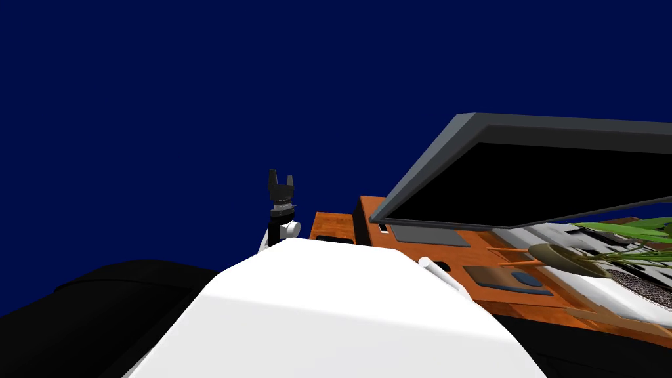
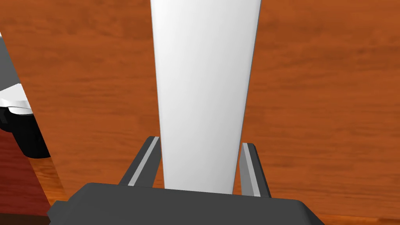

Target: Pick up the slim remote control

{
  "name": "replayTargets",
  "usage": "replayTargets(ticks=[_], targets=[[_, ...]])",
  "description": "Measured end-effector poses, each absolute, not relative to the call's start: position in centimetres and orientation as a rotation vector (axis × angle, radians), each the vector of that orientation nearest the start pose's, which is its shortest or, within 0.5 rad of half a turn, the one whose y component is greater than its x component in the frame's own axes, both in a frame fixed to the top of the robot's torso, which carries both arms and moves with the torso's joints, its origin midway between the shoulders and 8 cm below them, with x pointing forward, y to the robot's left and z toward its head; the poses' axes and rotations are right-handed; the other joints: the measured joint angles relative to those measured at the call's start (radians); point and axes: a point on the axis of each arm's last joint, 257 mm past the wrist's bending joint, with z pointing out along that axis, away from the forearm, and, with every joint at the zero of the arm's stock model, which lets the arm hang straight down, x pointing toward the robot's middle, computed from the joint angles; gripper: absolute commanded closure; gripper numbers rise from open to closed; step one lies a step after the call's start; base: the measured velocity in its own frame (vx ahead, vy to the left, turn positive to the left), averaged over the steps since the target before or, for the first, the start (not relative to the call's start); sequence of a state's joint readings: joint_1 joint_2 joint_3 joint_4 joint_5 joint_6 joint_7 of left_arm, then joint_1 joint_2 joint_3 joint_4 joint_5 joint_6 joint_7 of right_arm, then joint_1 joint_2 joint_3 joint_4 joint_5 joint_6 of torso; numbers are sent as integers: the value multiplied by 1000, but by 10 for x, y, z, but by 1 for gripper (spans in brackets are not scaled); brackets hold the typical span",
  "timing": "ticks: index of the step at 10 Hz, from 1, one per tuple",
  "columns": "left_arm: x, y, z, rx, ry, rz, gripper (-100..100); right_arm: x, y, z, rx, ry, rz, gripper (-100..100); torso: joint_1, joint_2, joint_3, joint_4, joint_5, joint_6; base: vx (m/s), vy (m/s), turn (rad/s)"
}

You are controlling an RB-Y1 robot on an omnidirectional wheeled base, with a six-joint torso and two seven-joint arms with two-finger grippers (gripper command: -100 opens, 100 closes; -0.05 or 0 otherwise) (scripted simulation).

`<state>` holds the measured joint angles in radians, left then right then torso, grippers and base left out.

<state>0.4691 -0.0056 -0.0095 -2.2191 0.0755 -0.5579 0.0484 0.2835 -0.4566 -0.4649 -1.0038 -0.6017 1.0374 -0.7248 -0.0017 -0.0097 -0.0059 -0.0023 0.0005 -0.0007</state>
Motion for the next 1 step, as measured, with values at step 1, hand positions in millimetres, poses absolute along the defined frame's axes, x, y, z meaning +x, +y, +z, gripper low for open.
replayTargets(ticks=[1], targets=[[347, 284, 18, -709, 525, -1418, 0, 76, -527, -564, -3164, -47, 10, 0, -1, 3, 1, 1, -1, -1, 10, 4, 7]])
